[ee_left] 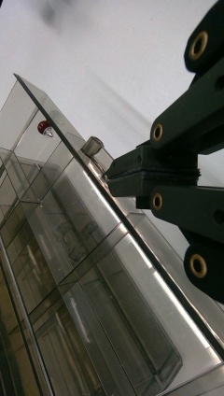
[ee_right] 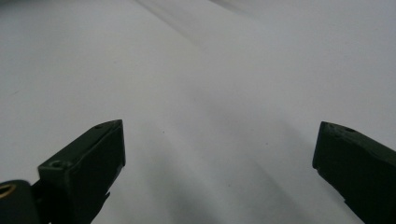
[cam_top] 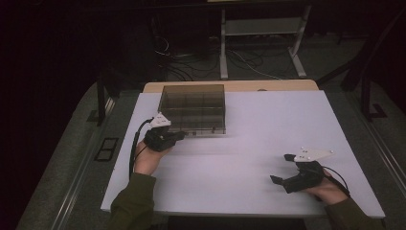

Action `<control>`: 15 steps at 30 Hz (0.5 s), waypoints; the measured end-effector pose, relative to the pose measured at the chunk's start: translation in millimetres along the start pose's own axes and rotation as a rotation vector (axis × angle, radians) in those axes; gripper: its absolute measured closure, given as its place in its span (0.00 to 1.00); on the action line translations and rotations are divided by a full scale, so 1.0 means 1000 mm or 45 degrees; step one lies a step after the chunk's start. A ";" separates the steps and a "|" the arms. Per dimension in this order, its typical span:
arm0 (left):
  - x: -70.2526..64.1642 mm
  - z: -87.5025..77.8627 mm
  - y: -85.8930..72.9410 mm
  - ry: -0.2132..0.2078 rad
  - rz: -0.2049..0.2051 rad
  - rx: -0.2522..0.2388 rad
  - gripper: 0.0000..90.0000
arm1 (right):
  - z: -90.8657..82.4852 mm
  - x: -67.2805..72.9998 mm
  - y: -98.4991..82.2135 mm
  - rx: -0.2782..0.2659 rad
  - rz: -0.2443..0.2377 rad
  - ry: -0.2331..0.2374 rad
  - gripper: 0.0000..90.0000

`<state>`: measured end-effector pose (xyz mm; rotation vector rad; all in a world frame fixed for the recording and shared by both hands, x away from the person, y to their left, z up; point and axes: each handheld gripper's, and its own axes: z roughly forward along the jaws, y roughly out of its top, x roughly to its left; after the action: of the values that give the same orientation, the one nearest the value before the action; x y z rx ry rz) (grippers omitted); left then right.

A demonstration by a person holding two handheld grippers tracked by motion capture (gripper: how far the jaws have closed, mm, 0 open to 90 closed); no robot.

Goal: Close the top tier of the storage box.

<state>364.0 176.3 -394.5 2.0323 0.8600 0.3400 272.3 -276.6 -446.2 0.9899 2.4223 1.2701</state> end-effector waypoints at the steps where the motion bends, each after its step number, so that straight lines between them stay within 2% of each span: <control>1: 0.000 0.000 0.000 0.001 0.000 0.000 0.99 | 0.000 0.000 0.000 0.000 0.000 0.000 0.02; 8: 0.001 0.002 0.002 0.002 0.015 0.008 0.99 | 0.000 0.000 0.000 0.002 0.000 0.000 0.02; 15: 0.002 0.003 0.004 0.009 0.008 -0.002 0.99 | 0.001 0.000 0.000 0.004 0.001 0.002 0.02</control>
<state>369.0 174.0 -393.4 2.0337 0.8579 0.3514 272.6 -276.2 -446.7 0.9915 2.4256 1.2682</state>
